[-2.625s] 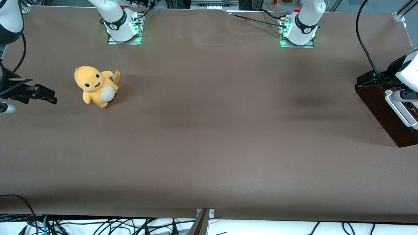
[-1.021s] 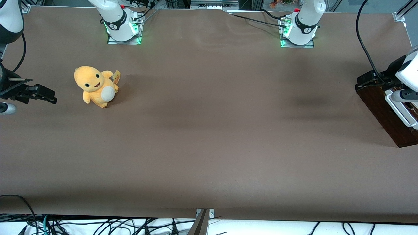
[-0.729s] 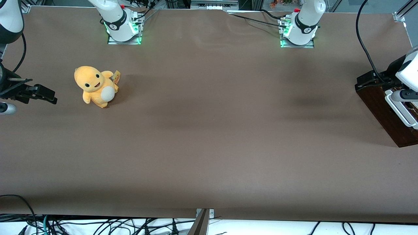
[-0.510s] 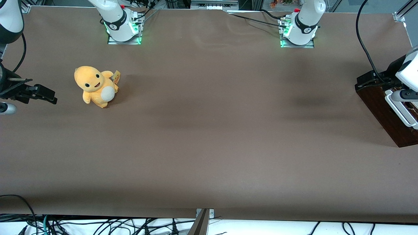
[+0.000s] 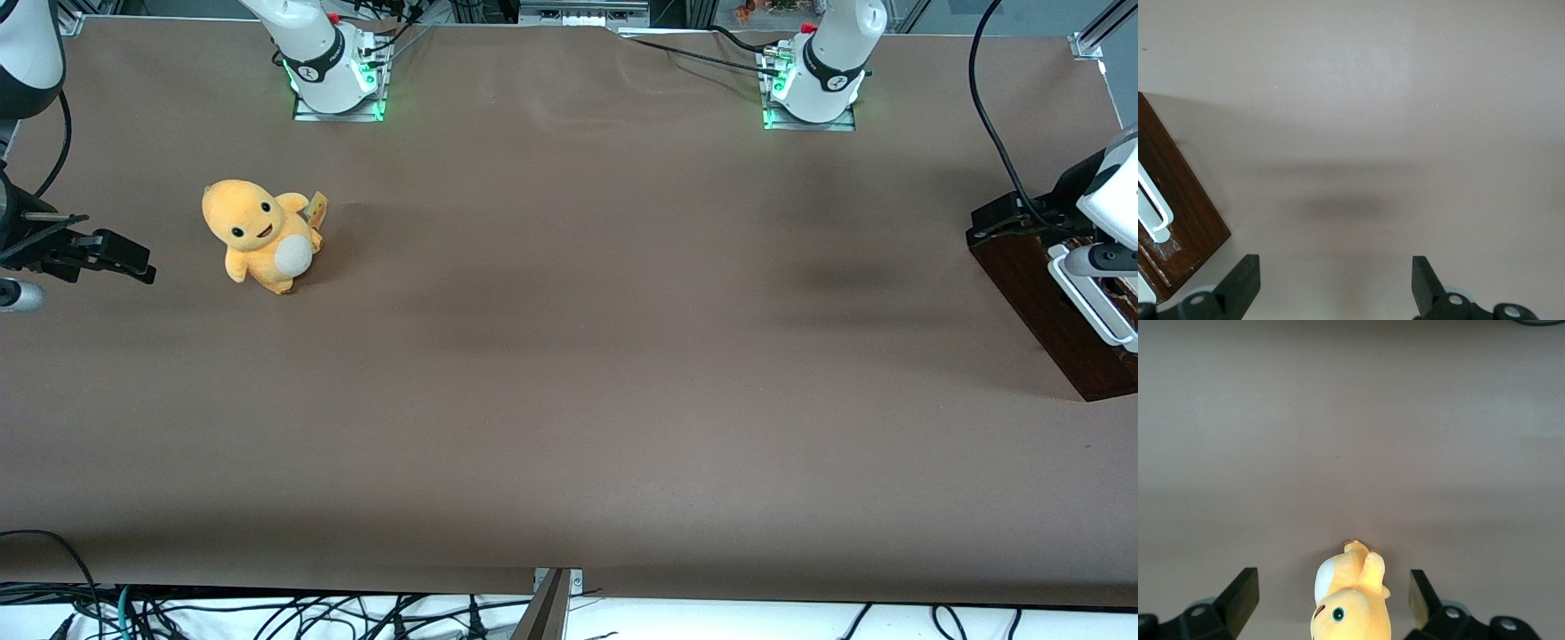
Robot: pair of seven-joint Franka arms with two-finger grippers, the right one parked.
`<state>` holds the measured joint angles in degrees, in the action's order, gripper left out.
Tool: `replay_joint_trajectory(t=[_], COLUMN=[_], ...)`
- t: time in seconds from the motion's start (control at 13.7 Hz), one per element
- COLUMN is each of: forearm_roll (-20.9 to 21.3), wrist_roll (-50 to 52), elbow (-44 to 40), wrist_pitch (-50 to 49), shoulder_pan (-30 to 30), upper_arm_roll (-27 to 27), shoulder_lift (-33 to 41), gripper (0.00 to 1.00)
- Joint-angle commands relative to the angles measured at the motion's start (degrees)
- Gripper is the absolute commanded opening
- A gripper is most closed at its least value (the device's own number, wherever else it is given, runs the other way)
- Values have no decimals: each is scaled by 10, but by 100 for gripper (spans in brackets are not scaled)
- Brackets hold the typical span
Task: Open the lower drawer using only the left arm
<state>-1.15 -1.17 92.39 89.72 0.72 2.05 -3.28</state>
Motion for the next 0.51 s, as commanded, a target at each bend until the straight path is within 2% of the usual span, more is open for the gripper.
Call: replay_joint_trajectory(t=[0.0, 0.29, 0.44], forearm_roll=[4, 4, 5], wrist_roll=[-1, -1, -1], elbow=[-16, -15, -15], wrist_pitch=[-5, -5, -9], shoulder_pan=[-1, 0, 0], upper_arm_roll=[-1, -2, -1], shoulder_lift=[-16, -37, -72], gripper=[100, 100, 100])
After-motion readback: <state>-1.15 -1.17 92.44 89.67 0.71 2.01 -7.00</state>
